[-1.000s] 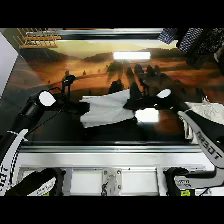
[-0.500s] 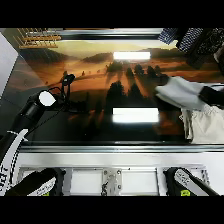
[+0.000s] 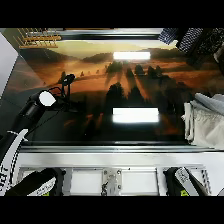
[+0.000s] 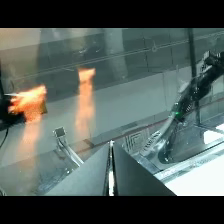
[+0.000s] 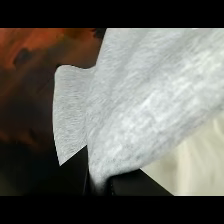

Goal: Fold the clothes and pants, and hang the long-sleeved shirts on hangers.

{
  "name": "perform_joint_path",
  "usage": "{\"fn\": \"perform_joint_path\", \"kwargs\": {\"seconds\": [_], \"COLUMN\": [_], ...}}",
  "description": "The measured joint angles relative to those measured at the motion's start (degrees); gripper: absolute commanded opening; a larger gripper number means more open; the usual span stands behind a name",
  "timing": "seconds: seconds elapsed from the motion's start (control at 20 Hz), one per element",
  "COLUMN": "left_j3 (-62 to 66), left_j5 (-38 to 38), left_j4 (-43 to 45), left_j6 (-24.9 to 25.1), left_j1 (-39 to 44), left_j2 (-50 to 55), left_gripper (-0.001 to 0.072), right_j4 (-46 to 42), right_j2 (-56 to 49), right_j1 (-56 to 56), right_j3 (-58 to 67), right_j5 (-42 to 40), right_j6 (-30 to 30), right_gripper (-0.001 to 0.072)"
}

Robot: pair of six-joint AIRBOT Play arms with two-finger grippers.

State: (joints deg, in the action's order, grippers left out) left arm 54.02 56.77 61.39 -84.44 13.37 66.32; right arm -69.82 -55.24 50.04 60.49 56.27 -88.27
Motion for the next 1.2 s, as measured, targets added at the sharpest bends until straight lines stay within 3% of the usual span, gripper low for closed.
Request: {"fn": "perform_joint_path", "kwargs": {"seconds": [0.4,0.45,0.5,0.55,0.8,1.0,1.2], "left_j3": [0.0,0.0,0.0,0.0,0.0,-0.09,-2.25], "left_j5": [-0.02,0.0,-0.02,-0.02,0.0,-1.97,-7.17], "left_j4": [0.04,0.04,0.07,0.09,0.11,0.04,-0.04], "left_j6": [0.02,0.02,0.02,0.04,0.04,-0.07,-1.62], "left_j1": [0.0,0.0,0.0,0.0,0.0,0.02,0.02], "left_j2": [0.0,0.0,0.0,0.0,0.0,-1.46,-7.15], "left_gripper": [0.0006,0.0006,0.0006,0.0006,0.0006,0.0006,0.0006], "right_j4": [-13.64,-14.67,-15.54,-16.48,-18.38,-6.99,4.28], "right_j2": [5.07,5.51,5.79,6.01,7.5,11.67,11.58], "right_j1": [0.57,0.57,0.57,0.57,0.42,-5.6,-22.51], "right_j3": [-8.15,-9.77,-11.13,-12.37,-14.12,-13.94,-13.94], "right_j5": [9.97,10.82,11.52,12.24,11.26,6.12,3.32], "right_j6": [-8.94,-9.38,-9.75,-9.97,-8.07,4.57,13.57], "right_gripper": [0.0032,0.0191,0.0441,0.0571,0.0572,0.0573,0.0572]}}
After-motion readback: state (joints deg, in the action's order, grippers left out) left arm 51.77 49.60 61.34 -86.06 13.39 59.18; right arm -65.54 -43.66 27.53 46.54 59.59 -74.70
